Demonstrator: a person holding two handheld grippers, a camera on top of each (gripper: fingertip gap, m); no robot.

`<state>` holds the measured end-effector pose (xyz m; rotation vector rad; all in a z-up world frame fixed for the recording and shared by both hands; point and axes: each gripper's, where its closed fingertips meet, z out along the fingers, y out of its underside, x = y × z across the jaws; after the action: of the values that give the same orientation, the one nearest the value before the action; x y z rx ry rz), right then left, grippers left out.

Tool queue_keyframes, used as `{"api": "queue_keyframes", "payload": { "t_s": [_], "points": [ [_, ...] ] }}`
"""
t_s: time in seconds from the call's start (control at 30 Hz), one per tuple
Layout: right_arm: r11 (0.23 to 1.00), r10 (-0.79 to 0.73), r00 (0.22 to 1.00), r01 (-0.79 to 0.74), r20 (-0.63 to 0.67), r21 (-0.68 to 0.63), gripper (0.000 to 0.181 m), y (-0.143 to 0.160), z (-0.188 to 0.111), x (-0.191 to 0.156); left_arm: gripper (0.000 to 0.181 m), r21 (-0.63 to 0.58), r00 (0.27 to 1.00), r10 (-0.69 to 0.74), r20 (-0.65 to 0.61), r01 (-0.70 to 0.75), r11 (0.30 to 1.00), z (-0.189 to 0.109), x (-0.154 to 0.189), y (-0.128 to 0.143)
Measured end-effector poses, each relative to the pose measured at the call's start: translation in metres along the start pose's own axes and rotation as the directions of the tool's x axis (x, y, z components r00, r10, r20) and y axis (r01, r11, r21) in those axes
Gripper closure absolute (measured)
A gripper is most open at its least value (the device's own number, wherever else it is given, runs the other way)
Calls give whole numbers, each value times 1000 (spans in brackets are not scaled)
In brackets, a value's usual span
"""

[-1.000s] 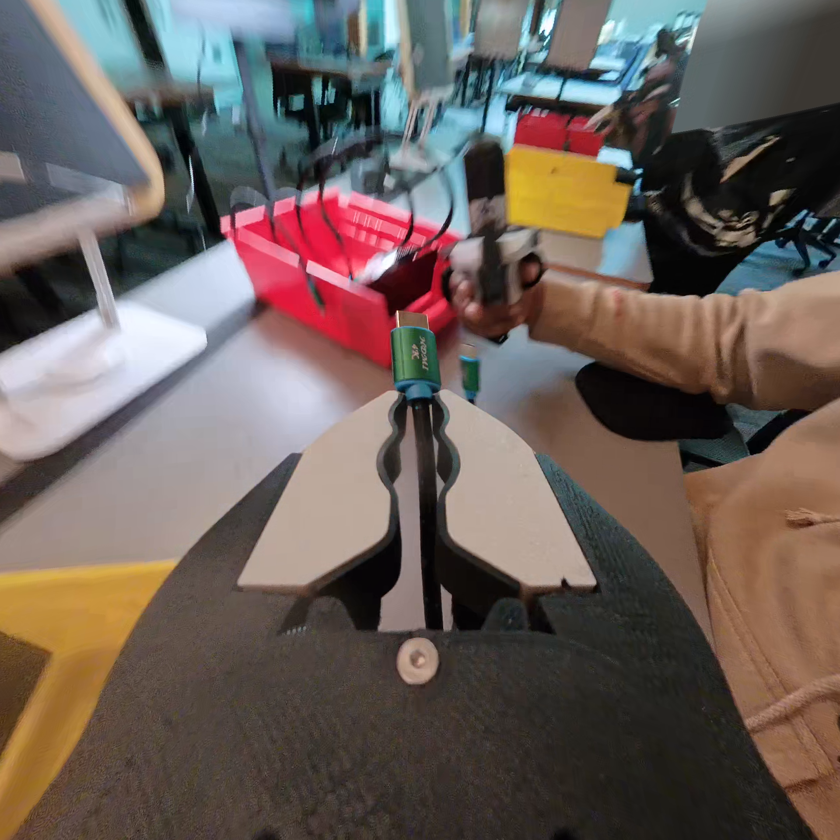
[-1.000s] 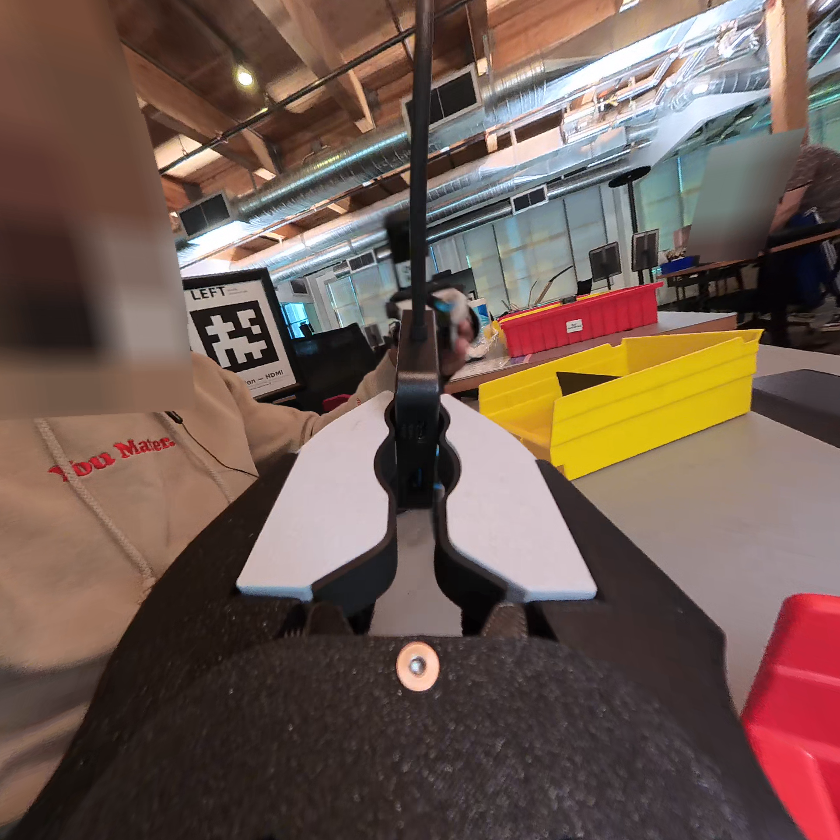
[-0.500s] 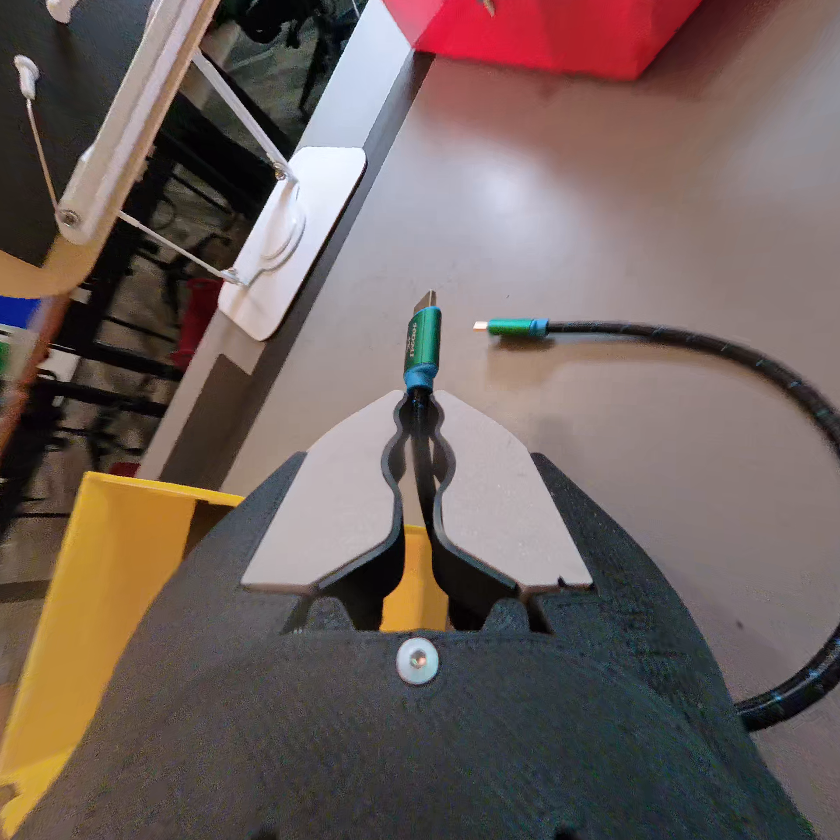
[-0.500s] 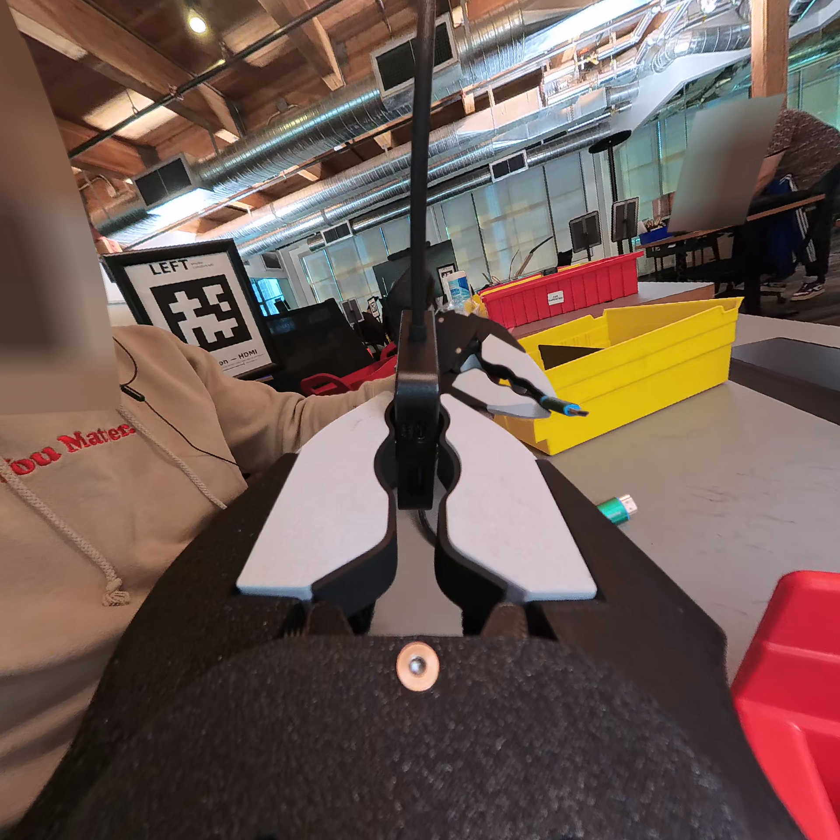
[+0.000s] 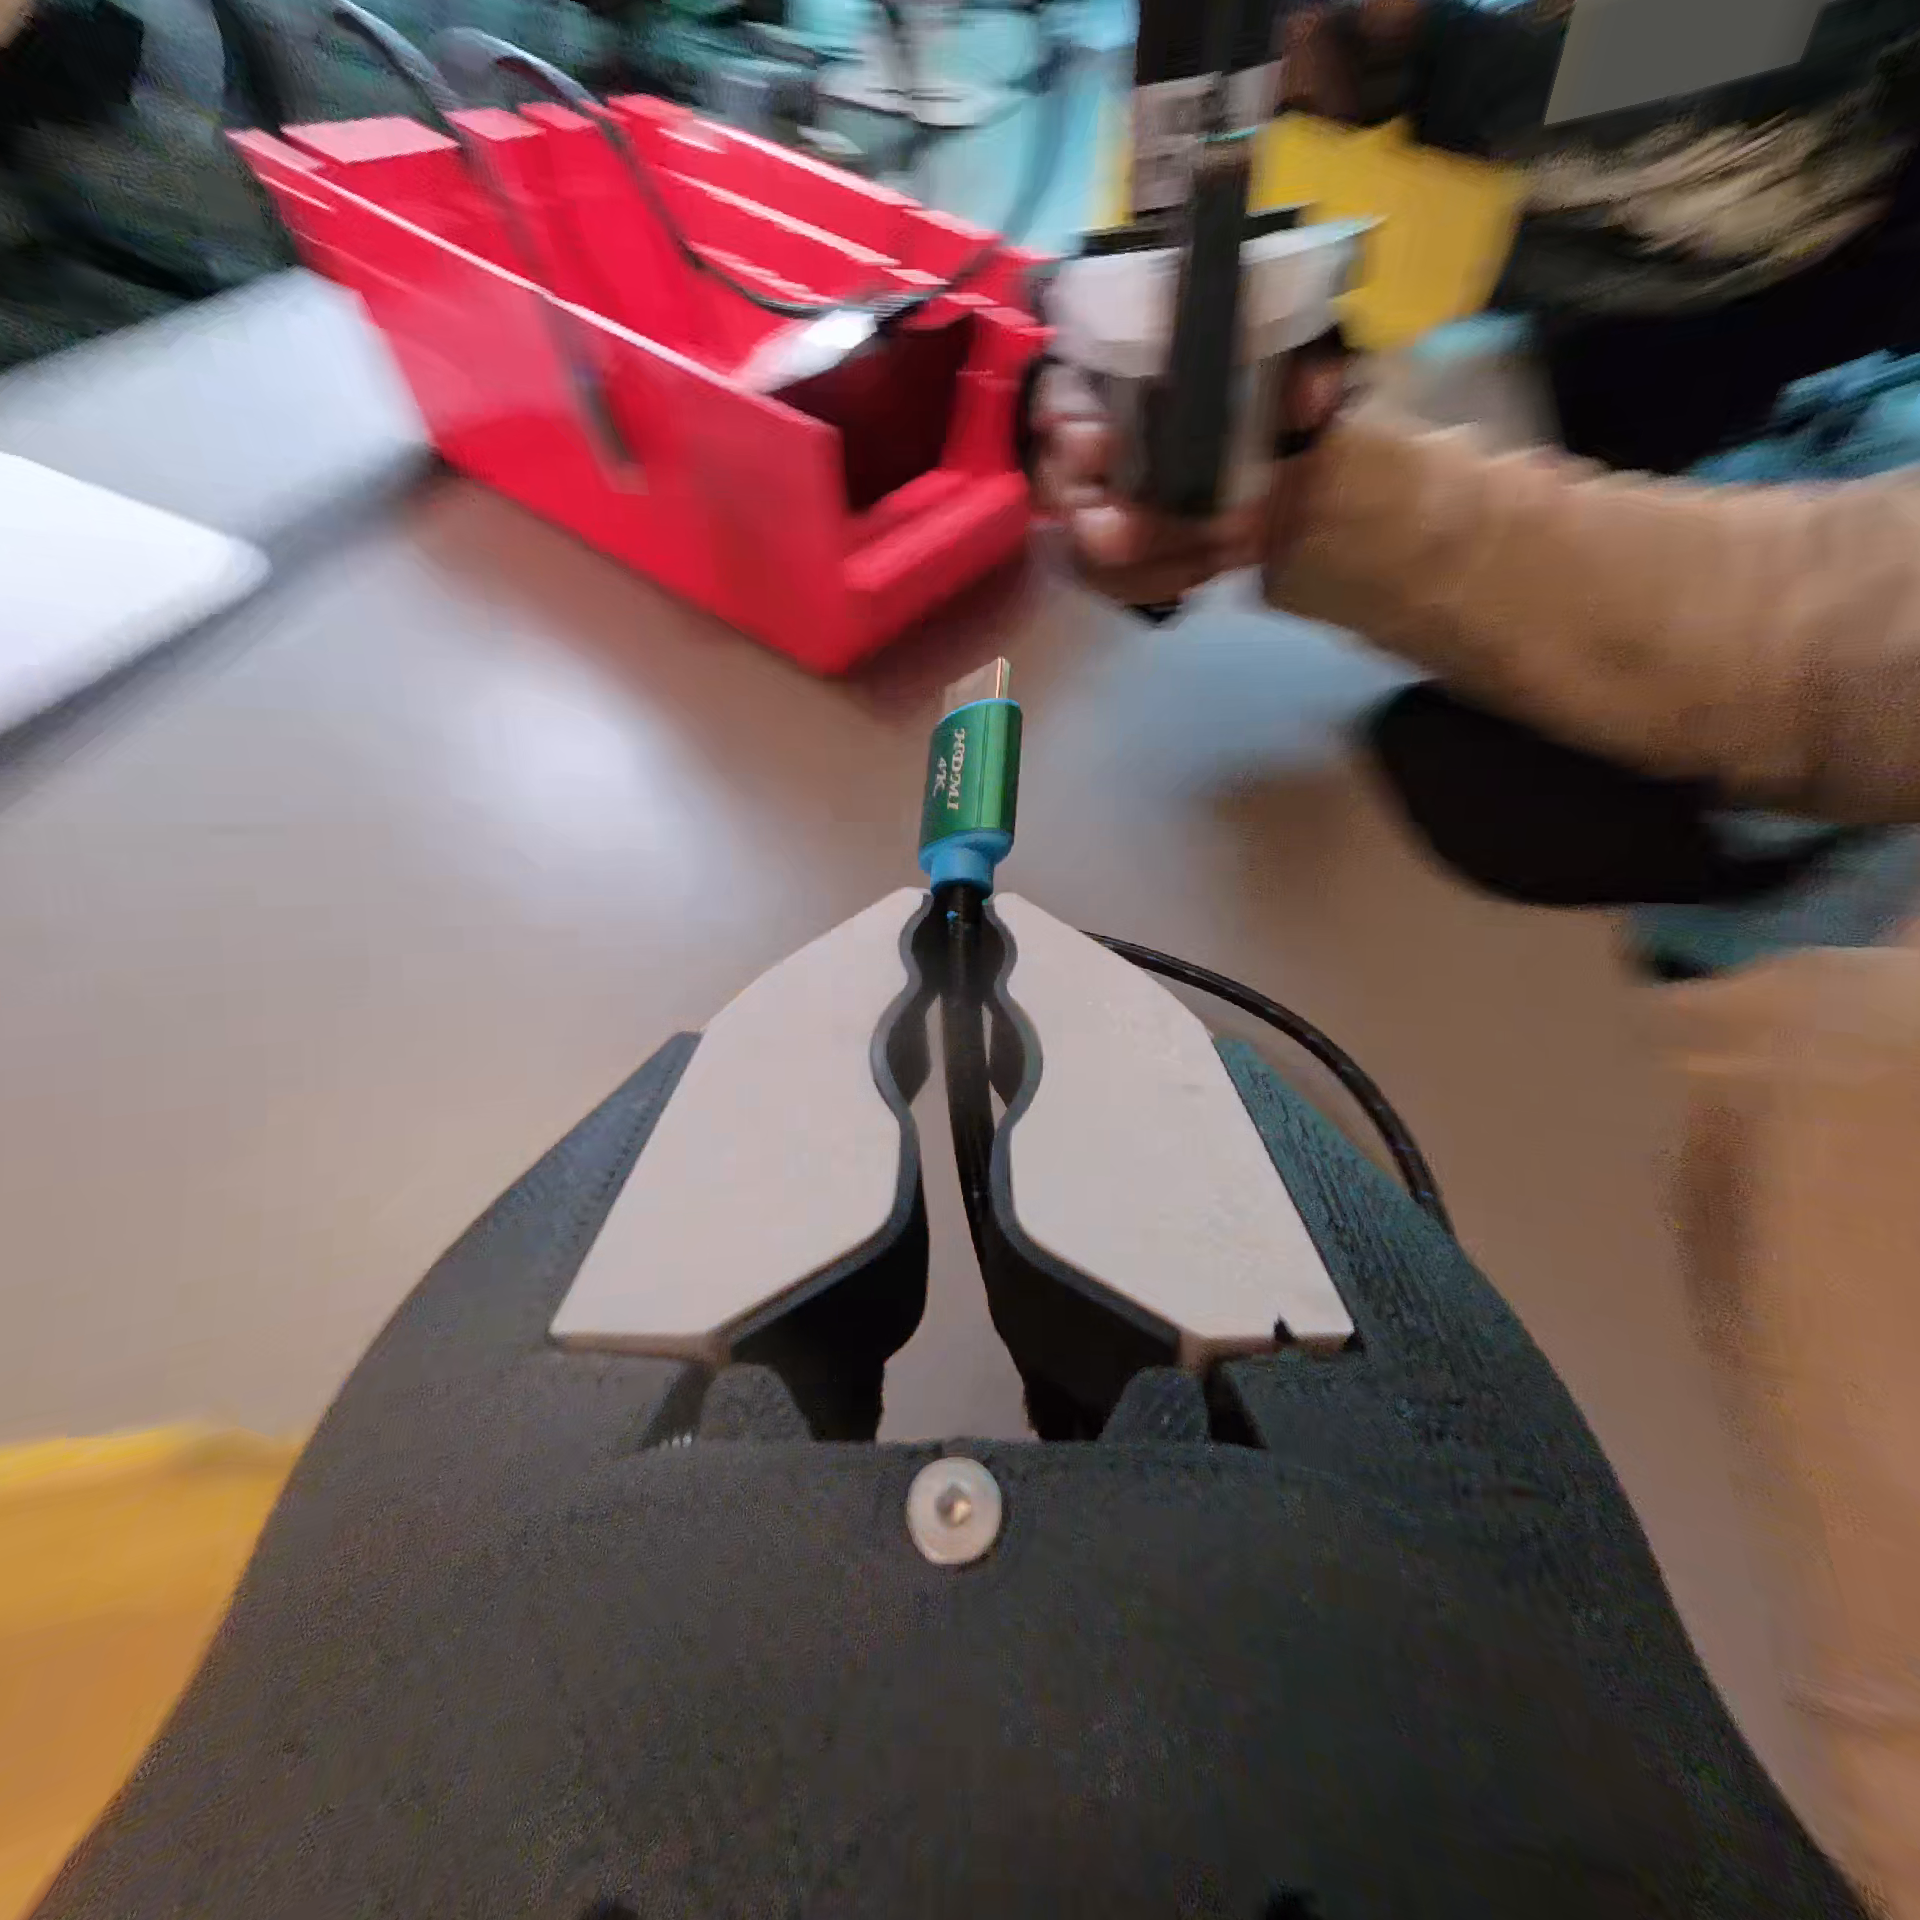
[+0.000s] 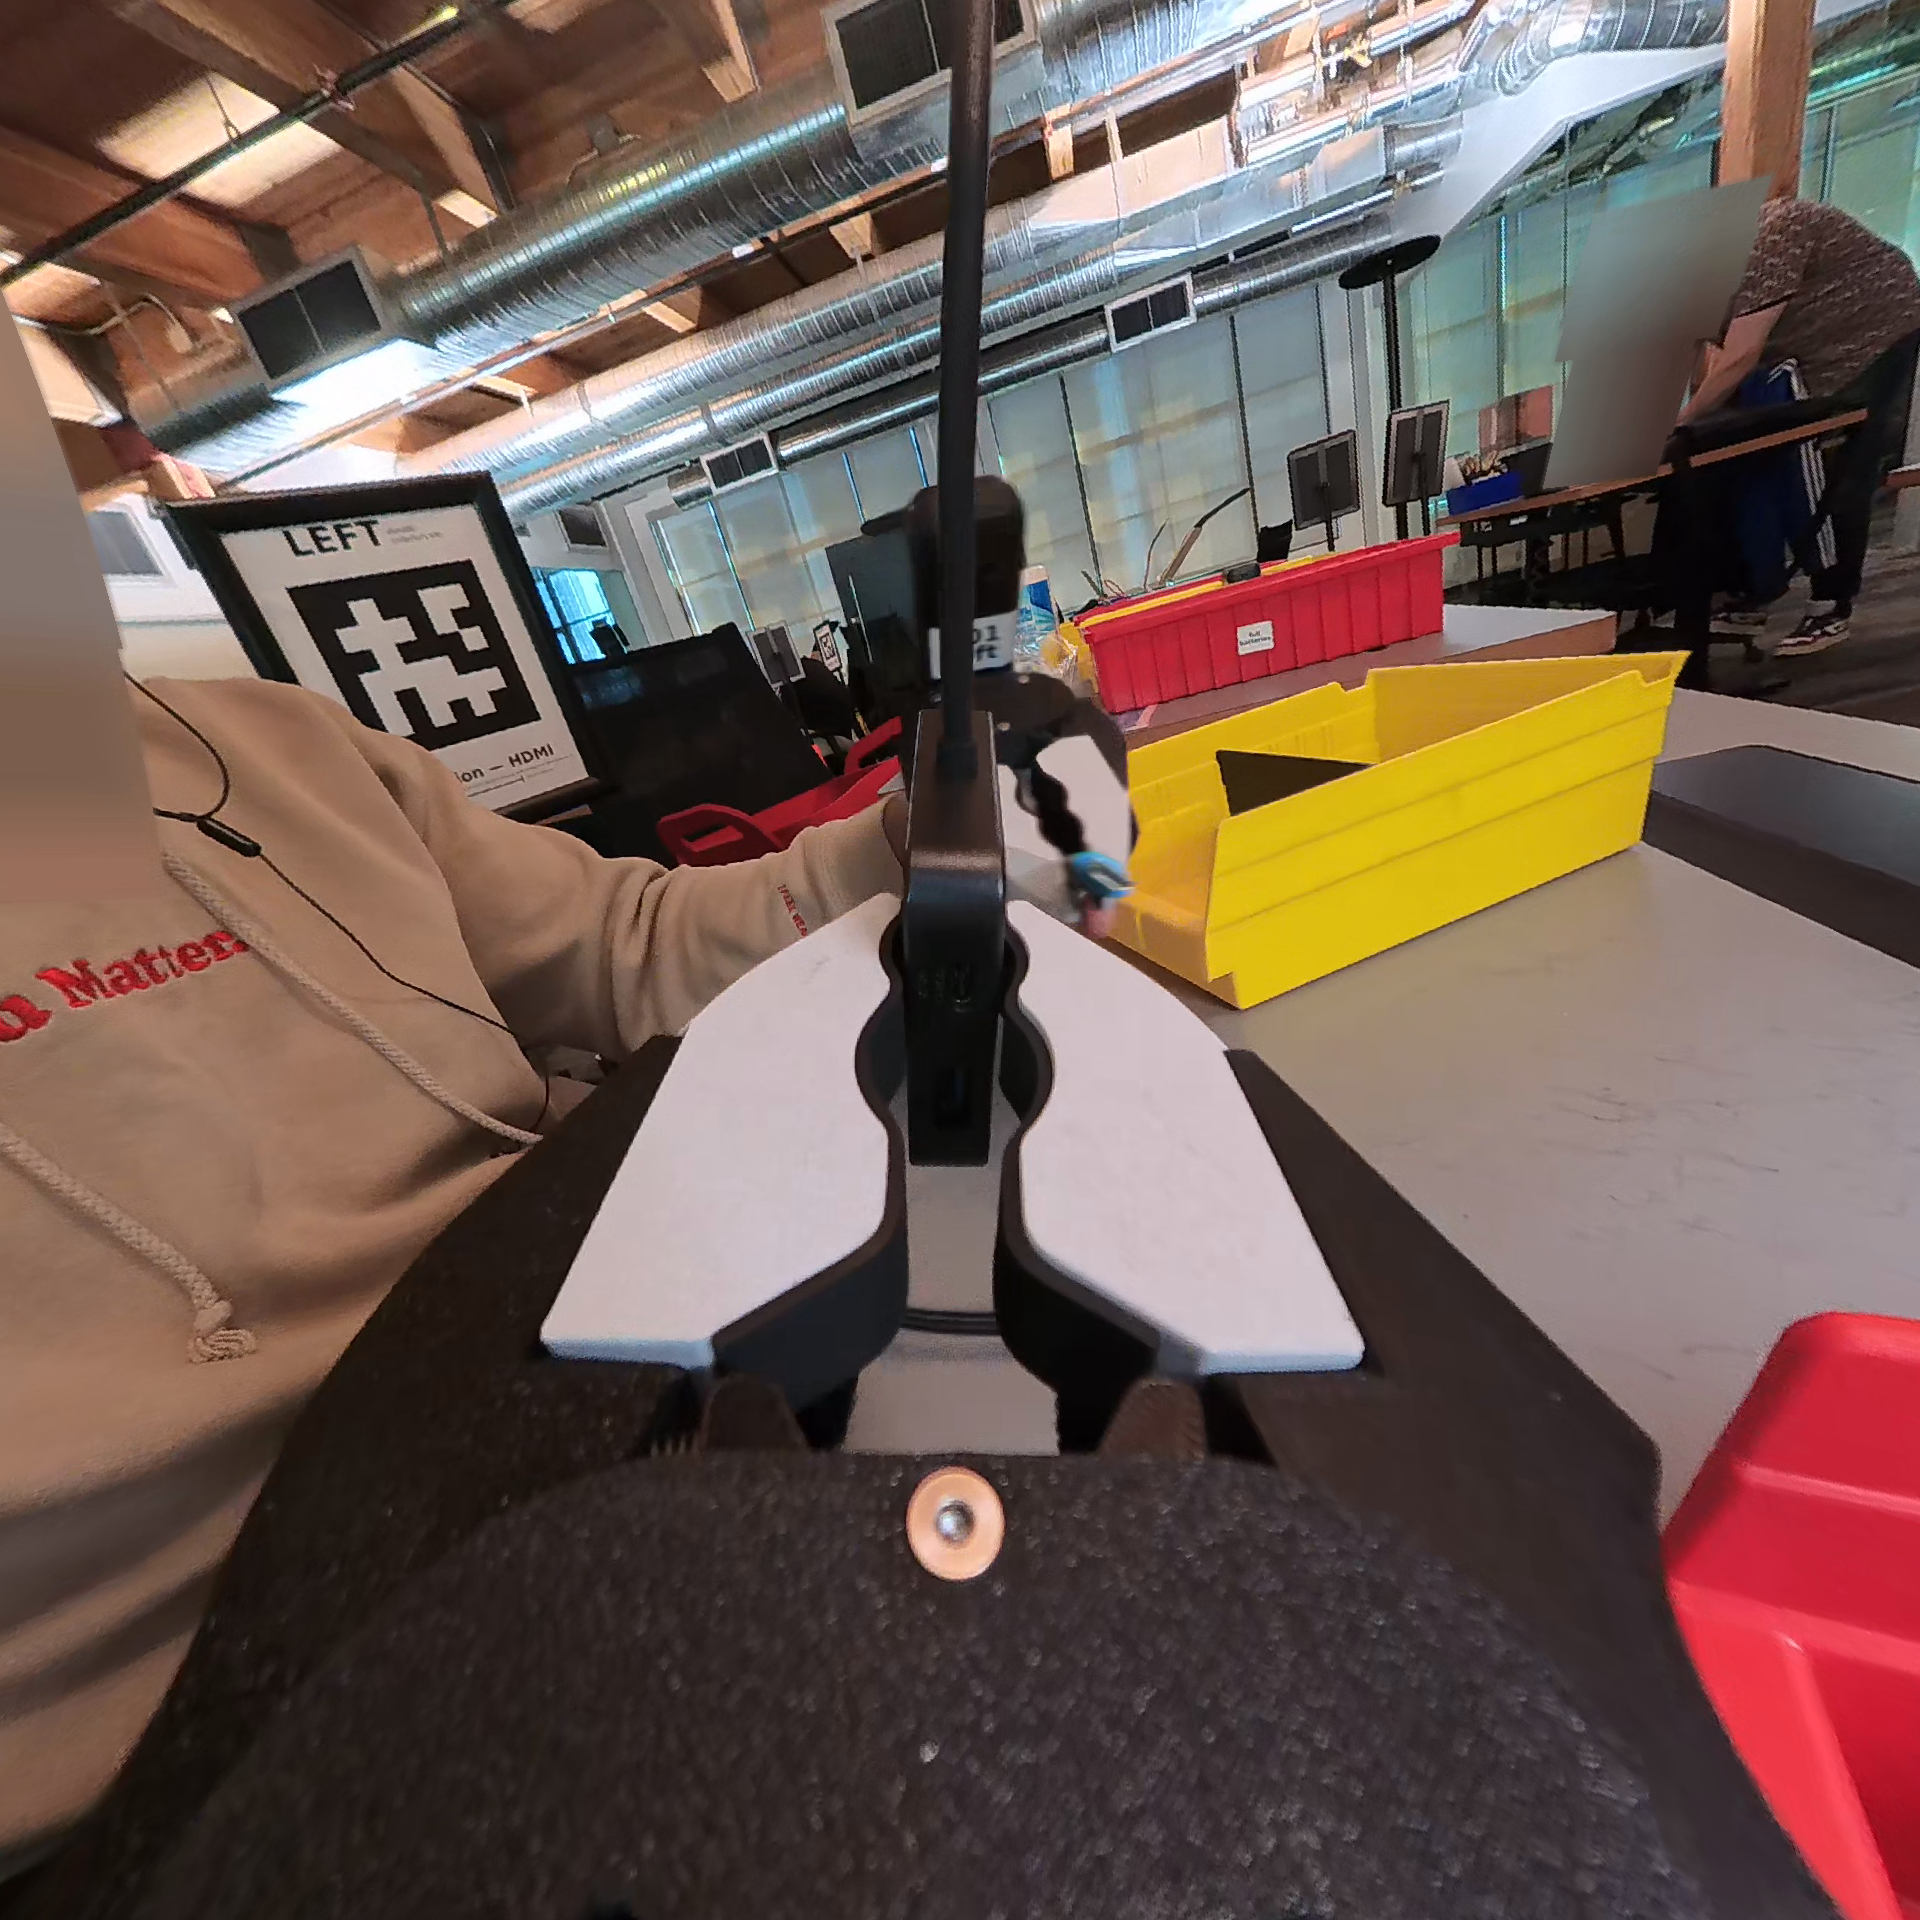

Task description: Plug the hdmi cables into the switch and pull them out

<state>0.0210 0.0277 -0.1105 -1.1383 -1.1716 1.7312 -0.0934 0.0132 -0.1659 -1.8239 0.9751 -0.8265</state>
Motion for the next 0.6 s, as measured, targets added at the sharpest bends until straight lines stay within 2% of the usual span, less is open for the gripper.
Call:
{"api": "queue_keyframes", "payload": {
  "t_s": [0.03, 0.13, 0.2, 0.27, 0.43, 0.6],
  "points": [
    [1000, -3, 1000, 3, 0, -7, 168, 0, 0, -1, 174, -5, 986, -82, -143, 82, 997, 1, 17, 1],
    [999, 4, 1000, -3, 20, -46, 168, 7, 2, -4, 174, -43, 880, -234, -413, 238, 970, 6, 48, 8],
    [996, 10, 999, -6, 37, -90, 168, 16, 5, -6, 175, -91, 815, -302, -494, 297, 951, 14, 59, 13],
    [989, 9, 998, 0, 62, -146, 168, 27, 9, -10, 175, -123, 785, -341, -517, 326, 937, 22, 64, 16],
    [968, 2, 995, 22, 96, -248, 168, 46, 16, -16, 175, -172, 767, -407, -495, 373, 912, 32, 67, 21],
    [955, -24, 997, 43, 69, -292, 168, 54, 18, -12, 175, -223, 718, -486, -498, 436, 872, 32, 66, 26]
  ]
}}
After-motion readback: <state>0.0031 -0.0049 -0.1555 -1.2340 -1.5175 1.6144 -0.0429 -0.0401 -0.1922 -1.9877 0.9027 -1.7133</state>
